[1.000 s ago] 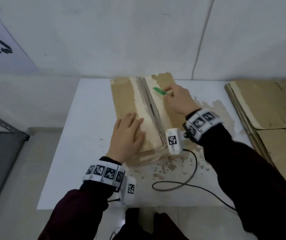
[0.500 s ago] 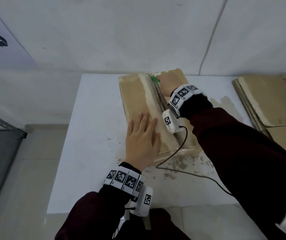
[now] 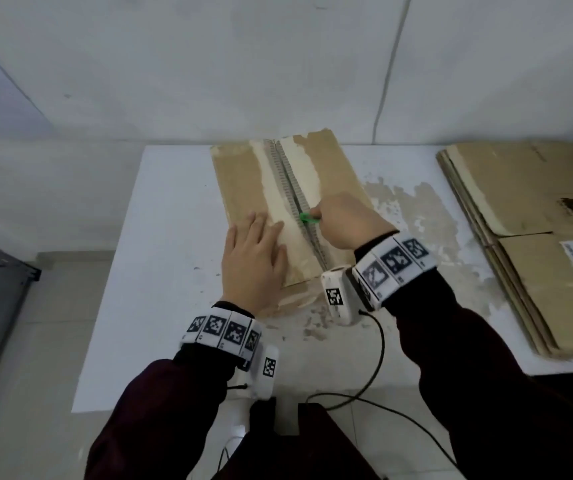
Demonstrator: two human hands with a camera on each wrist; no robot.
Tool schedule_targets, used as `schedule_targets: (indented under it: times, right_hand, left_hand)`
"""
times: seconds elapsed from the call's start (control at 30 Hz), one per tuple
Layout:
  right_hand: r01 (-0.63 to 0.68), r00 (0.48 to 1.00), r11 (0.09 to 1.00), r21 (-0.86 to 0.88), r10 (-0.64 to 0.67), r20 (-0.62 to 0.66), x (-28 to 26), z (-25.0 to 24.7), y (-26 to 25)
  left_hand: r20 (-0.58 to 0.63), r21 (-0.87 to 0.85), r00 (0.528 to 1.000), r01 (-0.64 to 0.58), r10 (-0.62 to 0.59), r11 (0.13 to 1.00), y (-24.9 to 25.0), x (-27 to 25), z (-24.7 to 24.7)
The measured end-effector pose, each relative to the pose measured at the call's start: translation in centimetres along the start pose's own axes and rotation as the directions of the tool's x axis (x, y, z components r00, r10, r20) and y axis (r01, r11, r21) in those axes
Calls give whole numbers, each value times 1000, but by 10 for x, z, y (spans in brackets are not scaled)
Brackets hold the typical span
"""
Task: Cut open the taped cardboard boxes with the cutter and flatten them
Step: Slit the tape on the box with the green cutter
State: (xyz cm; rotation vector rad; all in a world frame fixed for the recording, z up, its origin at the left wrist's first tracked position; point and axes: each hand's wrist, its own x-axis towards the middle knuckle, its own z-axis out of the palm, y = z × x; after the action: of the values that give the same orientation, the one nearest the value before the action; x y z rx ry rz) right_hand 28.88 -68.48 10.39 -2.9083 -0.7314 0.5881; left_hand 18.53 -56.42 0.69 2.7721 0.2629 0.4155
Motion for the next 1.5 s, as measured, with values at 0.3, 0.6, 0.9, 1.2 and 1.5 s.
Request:
schedule_targets:
  times: [0.3,0.6,0.9,1.2,1.5]
  right_hand:
    - [127,992,991,45,-128,23,-86,28,27]
    - [24,999,961,275,-30,18,-106,51,36]
    - [139,985,869,474,-72,-157,-120,63,53]
    - [74,989,716,694,36,-143,-125,76,58]
    - [-17,1000,503,864,9,14,-123,79,57]
  left_hand:
    - [26,-1,1000,15,-15,1000,2,2,-2]
    - [160,10,951,-269,264,963,11,8,-9]
    - [283,-121,859,-408,426,905,15,26,-11]
    - [97,-114,866,-480,490,870,23,29,-5]
    - [37,-159,885,-453,464,877,23,25,-8]
